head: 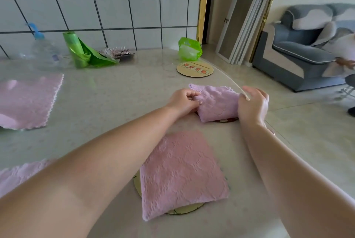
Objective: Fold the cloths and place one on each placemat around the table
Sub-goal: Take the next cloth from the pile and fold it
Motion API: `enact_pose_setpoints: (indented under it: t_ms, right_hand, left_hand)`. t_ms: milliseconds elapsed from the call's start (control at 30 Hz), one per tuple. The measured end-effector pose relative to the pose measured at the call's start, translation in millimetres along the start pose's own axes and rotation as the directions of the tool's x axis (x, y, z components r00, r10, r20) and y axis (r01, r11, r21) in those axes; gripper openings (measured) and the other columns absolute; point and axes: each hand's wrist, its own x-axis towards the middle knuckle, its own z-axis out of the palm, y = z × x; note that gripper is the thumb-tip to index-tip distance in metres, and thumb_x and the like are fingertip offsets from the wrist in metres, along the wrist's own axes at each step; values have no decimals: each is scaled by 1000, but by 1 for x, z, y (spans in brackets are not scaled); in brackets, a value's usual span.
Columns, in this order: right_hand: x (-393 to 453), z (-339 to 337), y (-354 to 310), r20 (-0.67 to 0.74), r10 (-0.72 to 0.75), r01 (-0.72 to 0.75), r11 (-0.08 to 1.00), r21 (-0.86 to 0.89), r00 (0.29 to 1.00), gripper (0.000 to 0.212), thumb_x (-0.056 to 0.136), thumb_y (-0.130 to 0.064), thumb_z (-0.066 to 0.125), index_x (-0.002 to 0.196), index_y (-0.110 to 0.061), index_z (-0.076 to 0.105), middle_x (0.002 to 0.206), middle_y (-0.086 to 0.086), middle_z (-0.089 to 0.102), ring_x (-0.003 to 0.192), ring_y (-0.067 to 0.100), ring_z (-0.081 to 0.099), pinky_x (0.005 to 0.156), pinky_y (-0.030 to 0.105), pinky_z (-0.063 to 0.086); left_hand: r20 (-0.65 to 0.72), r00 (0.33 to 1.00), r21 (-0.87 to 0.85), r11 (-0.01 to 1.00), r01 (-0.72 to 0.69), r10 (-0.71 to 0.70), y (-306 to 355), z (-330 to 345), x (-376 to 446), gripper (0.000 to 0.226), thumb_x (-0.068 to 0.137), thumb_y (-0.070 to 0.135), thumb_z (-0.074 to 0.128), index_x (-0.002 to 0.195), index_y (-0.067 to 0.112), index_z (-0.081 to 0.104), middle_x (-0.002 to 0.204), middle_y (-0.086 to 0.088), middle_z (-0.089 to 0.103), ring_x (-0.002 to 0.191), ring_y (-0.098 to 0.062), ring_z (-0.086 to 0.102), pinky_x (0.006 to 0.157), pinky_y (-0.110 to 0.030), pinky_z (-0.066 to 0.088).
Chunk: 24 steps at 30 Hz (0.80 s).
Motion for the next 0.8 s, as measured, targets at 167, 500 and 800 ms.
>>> enact_pose_setpoints:
  t_ms: [167, 500, 800]
  right_hand:
    - [-7, 4, -4, 75, -343, 351, 911, -215, 936, 31, 87, -13, 48, 111, -17, 67, 129, 3, 55, 124, 24, 44, 112, 44, 23]
    - [-8, 29, 7, 488, -265, 538, 601, -591, 832, 45, 90, -43, 26, 122, -30, 55, 138, -4, 49, 131, 18, 38, 112, 49, 14]
    - [-9, 20, -4, 498, -268, 534, 662, -526, 824, 45, 90, -36, 28, 119, -24, 59, 134, 2, 53, 127, 24, 42, 114, 51, 12]
  left_hand:
    - [-69, 949, 466, 851, -243, 309, -7, 17, -8, 39, 84, 20, 57, 123, 15, 59, 142, -11, 39, 135, -25, 29, 111, -33, 23]
    - [153, 983, 791, 583, -183, 101, -10, 25, -7, 53, 98, 41, 21, 147, 20, 21, 158, 3, 9, 145, -11, 4, 113, -53, -5]
    - [249, 967, 707, 673, -216, 49, 2, -21, -26, 44, 93, 33, 45, 134, 16, 47, 143, -6, 44, 130, -25, 41, 107, -41, 33]
